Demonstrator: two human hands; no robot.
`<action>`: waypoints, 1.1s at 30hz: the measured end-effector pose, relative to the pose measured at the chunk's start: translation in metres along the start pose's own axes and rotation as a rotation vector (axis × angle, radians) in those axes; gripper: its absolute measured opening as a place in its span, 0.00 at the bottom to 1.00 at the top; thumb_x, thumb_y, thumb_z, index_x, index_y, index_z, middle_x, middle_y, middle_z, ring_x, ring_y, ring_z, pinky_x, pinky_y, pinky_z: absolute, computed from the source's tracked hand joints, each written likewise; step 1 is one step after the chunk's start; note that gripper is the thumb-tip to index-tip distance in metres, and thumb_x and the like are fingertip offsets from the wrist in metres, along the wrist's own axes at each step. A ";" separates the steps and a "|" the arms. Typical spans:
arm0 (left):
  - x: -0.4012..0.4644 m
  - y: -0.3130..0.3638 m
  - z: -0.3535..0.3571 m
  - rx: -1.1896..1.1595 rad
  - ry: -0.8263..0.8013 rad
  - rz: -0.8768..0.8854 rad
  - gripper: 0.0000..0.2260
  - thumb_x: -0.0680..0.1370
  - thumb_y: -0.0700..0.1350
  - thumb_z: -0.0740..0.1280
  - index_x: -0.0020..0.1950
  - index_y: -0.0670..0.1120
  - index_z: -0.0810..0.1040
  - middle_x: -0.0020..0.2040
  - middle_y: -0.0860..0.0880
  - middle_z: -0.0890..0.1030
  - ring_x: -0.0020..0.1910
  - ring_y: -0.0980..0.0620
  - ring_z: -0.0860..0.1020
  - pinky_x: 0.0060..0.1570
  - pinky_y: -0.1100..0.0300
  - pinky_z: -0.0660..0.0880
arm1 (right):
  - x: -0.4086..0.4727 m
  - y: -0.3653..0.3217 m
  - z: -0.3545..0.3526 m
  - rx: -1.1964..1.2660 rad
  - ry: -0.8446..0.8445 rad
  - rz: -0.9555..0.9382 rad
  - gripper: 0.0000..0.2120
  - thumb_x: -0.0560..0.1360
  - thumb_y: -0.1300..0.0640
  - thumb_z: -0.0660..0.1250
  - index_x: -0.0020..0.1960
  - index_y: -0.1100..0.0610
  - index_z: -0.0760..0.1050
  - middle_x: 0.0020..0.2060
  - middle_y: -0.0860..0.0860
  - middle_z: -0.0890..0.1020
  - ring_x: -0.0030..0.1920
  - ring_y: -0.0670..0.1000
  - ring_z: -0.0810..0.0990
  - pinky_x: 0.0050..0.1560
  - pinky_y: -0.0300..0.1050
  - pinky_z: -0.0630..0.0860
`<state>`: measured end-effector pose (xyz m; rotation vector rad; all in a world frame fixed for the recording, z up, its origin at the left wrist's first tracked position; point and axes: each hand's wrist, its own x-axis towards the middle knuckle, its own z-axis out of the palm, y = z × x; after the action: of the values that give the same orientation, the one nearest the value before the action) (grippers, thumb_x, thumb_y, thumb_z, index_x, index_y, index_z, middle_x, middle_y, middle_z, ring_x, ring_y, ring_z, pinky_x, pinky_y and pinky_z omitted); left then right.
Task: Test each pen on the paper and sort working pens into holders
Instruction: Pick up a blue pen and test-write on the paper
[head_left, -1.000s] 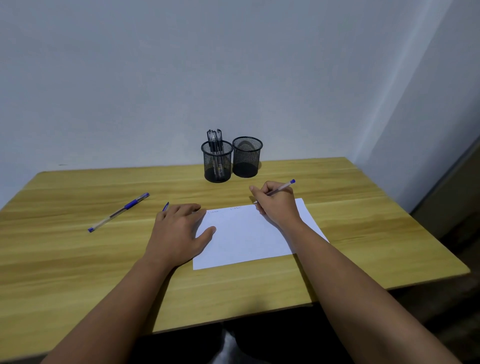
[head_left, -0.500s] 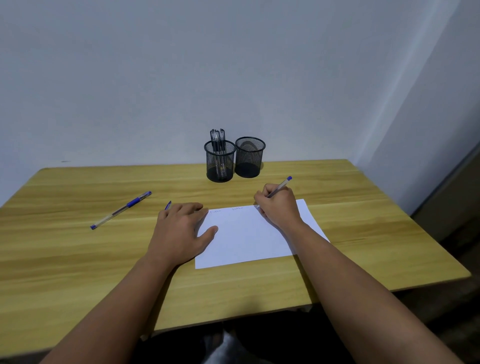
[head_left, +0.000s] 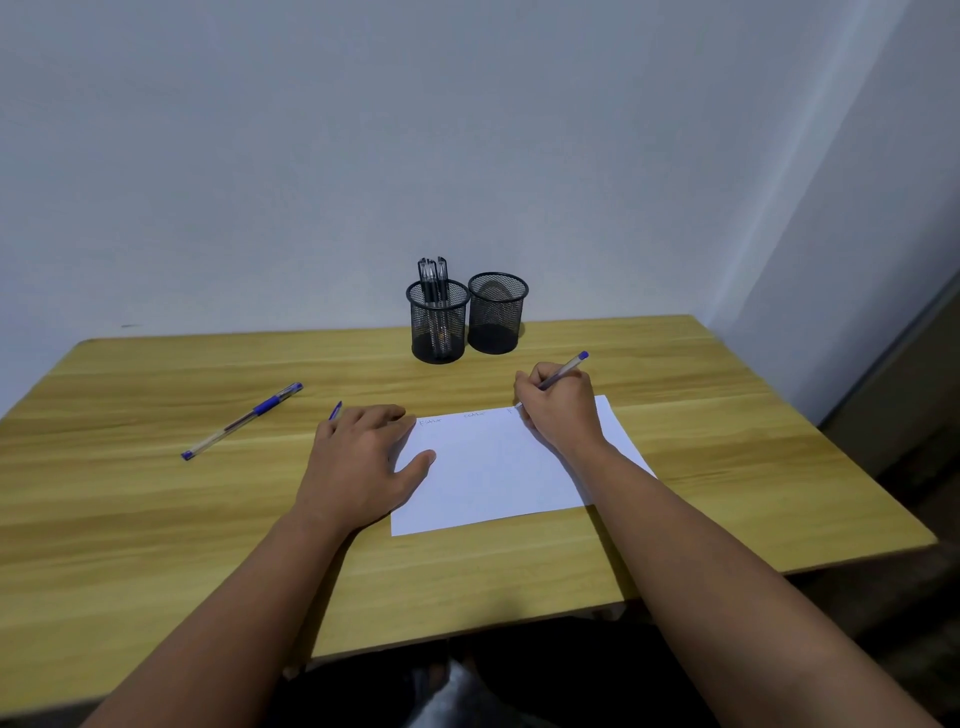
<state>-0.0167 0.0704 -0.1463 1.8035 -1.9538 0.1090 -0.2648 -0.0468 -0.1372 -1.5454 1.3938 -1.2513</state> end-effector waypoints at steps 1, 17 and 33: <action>0.000 0.000 0.000 -0.001 -0.001 -0.001 0.26 0.74 0.68 0.60 0.65 0.56 0.80 0.66 0.57 0.78 0.67 0.51 0.72 0.64 0.46 0.67 | 0.000 0.000 0.000 -0.006 0.002 0.001 0.23 0.78 0.58 0.70 0.27 0.55 0.66 0.22 0.54 0.72 0.24 0.56 0.75 0.29 0.46 0.72; 0.000 -0.001 0.000 0.007 -0.008 0.002 0.26 0.74 0.68 0.59 0.65 0.56 0.80 0.66 0.57 0.78 0.67 0.51 0.72 0.63 0.46 0.67 | -0.003 -0.003 -0.003 -0.111 0.001 -0.049 0.19 0.77 0.61 0.67 0.34 0.66 0.61 0.27 0.54 0.64 0.29 0.54 0.65 0.32 0.45 0.64; 0.000 -0.001 0.000 0.005 0.000 0.003 0.26 0.74 0.68 0.60 0.64 0.56 0.81 0.66 0.56 0.79 0.67 0.50 0.72 0.62 0.46 0.67 | -0.005 -0.007 -0.004 -0.149 0.030 -0.045 0.22 0.76 0.64 0.66 0.29 0.55 0.59 0.22 0.44 0.59 0.30 0.52 0.61 0.32 0.44 0.61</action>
<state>-0.0161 0.0699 -0.1466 1.8039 -1.9578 0.1149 -0.2662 -0.0406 -0.1302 -1.6735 1.5081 -1.2251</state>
